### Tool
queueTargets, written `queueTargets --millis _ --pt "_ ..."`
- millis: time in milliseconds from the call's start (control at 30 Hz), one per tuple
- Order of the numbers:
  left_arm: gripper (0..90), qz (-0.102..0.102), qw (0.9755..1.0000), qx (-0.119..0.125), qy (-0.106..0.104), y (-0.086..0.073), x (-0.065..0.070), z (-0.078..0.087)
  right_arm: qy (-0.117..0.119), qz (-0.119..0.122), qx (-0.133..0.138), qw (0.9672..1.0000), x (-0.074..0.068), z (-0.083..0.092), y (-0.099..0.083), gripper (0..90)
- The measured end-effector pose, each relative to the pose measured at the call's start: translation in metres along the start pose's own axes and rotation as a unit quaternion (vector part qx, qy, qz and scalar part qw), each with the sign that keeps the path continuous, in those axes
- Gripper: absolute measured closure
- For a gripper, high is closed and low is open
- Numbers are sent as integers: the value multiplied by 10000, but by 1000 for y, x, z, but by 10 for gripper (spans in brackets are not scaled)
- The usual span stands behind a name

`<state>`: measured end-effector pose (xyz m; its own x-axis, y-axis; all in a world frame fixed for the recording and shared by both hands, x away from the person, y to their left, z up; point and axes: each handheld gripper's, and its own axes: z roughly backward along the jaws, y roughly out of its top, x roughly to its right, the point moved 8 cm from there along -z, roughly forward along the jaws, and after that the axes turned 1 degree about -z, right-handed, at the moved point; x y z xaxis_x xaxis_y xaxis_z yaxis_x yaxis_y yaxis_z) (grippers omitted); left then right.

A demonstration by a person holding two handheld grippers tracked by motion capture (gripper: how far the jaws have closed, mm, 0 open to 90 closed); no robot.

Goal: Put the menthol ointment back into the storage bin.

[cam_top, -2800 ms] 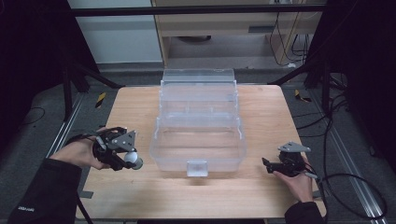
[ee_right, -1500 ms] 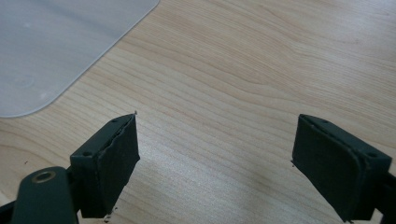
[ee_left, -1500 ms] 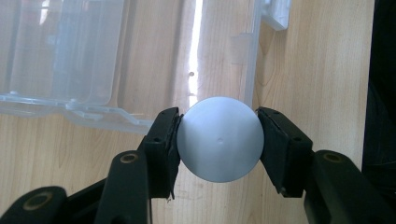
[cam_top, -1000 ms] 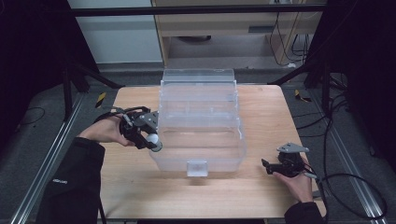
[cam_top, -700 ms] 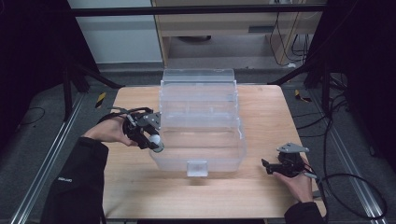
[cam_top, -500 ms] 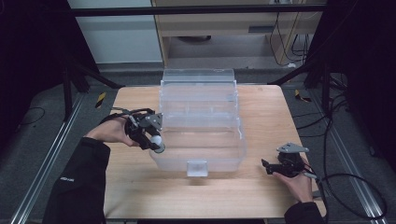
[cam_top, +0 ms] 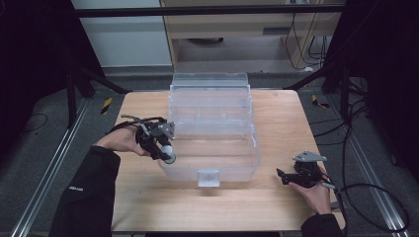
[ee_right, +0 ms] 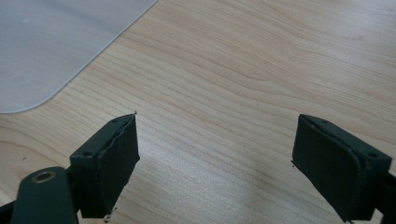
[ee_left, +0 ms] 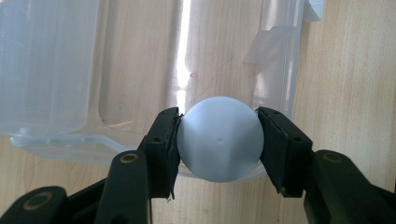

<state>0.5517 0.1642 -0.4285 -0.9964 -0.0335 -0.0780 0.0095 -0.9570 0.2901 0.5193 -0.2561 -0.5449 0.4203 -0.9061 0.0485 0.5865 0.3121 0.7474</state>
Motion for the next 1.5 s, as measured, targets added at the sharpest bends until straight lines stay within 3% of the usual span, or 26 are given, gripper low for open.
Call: queueTargets --millis 500,1500 --pt "502 25 9998 -121 -131 -9 1 -21 12 20 -43 10000 -1 -1 -1 148" --pt "502 105 9996 -148 -194 -15 -2 -43 18 80 -92 9999 -2 -3 -2 145"
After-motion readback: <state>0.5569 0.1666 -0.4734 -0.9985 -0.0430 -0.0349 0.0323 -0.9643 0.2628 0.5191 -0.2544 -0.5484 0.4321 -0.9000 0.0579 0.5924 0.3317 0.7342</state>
